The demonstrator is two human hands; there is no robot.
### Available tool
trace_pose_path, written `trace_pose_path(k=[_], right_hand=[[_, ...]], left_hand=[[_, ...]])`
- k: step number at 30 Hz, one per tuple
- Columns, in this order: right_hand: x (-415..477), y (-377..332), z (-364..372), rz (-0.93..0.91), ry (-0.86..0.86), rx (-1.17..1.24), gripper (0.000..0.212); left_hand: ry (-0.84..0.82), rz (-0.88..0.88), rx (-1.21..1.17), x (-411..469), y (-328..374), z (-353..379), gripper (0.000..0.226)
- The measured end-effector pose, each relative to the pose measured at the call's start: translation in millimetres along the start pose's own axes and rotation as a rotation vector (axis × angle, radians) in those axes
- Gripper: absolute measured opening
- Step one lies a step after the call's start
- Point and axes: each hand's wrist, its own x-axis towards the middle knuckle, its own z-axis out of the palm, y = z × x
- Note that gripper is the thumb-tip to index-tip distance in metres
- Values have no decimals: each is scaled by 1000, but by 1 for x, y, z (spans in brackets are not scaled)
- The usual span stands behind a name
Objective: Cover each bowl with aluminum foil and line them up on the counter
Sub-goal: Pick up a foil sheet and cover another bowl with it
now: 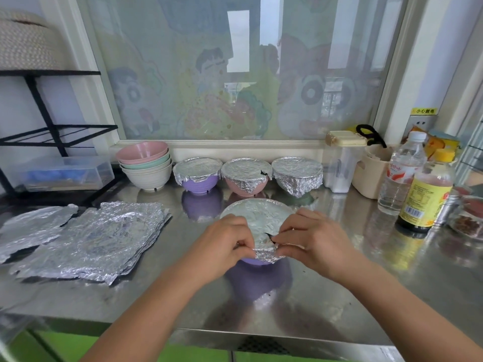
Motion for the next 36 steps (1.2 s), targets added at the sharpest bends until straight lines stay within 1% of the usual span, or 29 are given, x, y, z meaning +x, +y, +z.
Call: trace_pose_path(k=[3,7,12,17,19,23,26,30,32,36], right_hand=[[-2,5,-2,32,16,27,21],[-1,3,3,-13,9,-3,18],[-2,-5,6,-35,-2,-56,22],[1,-11,8,-51,31,-98,24],[2,-16,11,-61,31,-109,22],[-6,-4,9,15,30,-14,22],[-10,2,9,5,-7,-37,20],[-6,-3,10,-24,-37,-47,23],[-6,-5,10,-26,-46,-51,24],[-10,2,8,8,-36,4,22]], left_hand=[[7,-18,-34,-4,-5,-5,10],[8,-14,-58,-6,-11,-5,9],[15,-11,-41,-6,-12,-5,9],[28,38,60,-3,-3,3,12],[27,62,82,-1,2,10,10],[29,23,34,-2,-2,6,7],[26,0,-3,-5,-5,3,7],[-19,17,46,-3,0,10,25],[-56,45,76,-1,3,11,23],[-55,51,67,-2,1,10,32]])
